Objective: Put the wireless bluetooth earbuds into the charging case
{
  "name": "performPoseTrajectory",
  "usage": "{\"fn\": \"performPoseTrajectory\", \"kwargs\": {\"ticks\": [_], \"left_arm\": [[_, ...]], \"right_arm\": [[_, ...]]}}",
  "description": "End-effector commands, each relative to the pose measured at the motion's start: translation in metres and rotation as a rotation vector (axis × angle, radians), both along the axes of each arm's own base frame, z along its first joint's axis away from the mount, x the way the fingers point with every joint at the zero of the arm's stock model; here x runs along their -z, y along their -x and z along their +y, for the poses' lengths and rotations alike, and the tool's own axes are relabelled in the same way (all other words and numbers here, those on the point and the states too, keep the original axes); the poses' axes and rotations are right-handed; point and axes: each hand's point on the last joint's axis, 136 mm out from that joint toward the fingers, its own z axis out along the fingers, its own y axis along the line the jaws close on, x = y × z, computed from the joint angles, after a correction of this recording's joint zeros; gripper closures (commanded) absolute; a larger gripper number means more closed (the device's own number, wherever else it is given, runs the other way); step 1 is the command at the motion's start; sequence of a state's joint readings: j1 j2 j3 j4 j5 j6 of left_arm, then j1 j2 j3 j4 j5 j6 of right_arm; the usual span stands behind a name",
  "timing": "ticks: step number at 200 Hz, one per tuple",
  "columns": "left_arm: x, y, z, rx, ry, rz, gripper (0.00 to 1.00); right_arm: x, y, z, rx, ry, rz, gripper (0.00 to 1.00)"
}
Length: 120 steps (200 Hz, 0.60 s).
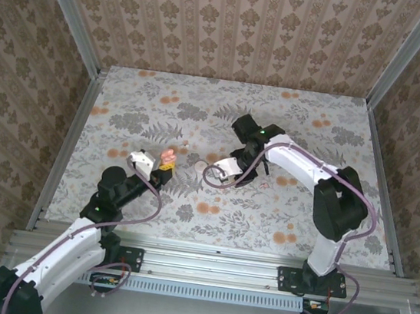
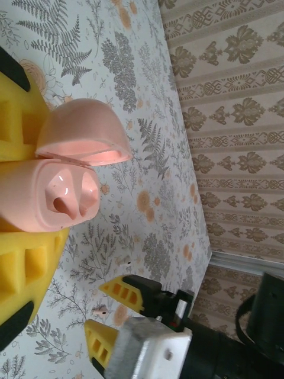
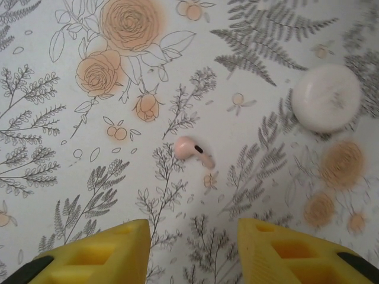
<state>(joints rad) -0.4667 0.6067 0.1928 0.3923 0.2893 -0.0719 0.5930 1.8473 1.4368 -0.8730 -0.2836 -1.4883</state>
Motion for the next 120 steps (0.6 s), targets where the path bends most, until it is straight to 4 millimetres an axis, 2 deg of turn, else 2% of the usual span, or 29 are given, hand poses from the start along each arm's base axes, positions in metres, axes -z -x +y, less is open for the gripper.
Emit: {"fn": "performPoseTrajectory", "kwargs": {"ticks": [1,49,84,120], "left_arm": [[0.005,-0.006,0.011,-0.05,-0.005,0.005,0.9],[0.008,-0.01,0.015,-0.072,-0.015,0.012,0.9],[0.009,-0.011,0.018,-0.083,-0.018,0.015,0.9],[0.01,-0.012,0.019,-0.088,-0.02,0.021,0.9]], "right_arm": [[0.012,0.008,0.007,-0.124,0.029,0.03,0.57],[0.036,0.009,0.024,-0.166,0.035,0.114,0.57],[0.054,0.011,0.025,-0.169,0.061,0.158,0.56],[0.062,0.013,0.023,-0.154,0.088,0.199,0.56]]}}
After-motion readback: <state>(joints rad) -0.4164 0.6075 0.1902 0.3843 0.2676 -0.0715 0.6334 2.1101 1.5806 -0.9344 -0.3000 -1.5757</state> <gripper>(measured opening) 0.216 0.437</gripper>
